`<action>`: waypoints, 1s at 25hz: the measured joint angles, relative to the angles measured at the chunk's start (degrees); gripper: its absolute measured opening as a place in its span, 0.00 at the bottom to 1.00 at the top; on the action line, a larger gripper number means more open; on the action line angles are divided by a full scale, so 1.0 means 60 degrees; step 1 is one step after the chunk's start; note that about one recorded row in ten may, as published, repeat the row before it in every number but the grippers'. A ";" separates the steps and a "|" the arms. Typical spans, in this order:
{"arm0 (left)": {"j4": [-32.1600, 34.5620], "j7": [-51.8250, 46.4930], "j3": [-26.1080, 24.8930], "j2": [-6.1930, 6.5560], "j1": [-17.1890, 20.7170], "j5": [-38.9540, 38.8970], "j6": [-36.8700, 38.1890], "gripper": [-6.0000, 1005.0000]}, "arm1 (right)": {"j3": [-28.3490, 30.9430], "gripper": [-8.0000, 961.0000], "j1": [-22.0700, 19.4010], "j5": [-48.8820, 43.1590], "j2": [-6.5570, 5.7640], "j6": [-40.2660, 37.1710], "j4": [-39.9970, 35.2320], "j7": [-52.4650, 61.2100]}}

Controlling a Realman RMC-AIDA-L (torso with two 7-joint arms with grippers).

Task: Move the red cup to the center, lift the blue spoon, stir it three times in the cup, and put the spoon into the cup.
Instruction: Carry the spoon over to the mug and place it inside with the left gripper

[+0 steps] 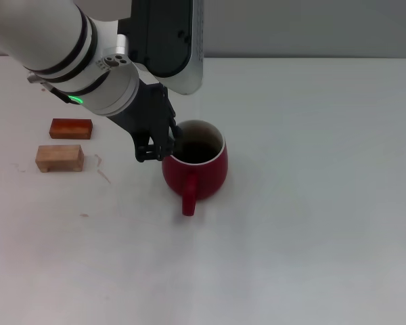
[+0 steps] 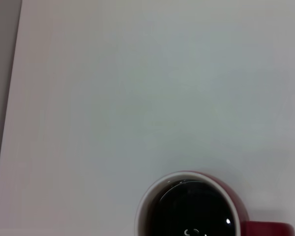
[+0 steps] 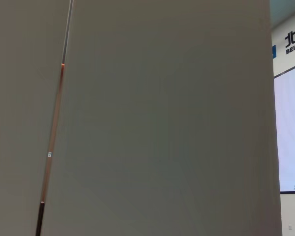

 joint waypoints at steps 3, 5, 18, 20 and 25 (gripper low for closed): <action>-0.0012 0.0000 0.0030 -0.0006 -0.0003 -0.0180 0.0006 0.14 | 0.0000 0.60 0.0007 0.0000 0.0000 0.0002 0.0000 -0.0001; -0.0013 0.0036 0.0032 -0.0005 0.0008 -0.0544 0.0008 0.15 | 0.0000 0.60 0.0008 0.0000 0.0000 0.0004 0.0001 -0.0004; -0.0211 0.0203 0.0042 0.0028 0.0135 -0.1224 -0.0778 0.18 | 0.0000 0.60 0.0021 0.0000 0.0012 0.0004 0.0000 -0.0013; -0.0253 0.0204 0.0177 0.0027 0.0283 -0.1177 -0.1194 0.18 | -0.0001 0.60 0.0022 0.0000 0.0025 0.0003 0.0001 -0.0016; -0.0282 0.0143 0.0350 0.0027 0.0428 -0.0917 -0.1665 0.20 | -0.0015 0.60 0.0023 0.0000 0.0030 0.0001 0.0001 -0.0017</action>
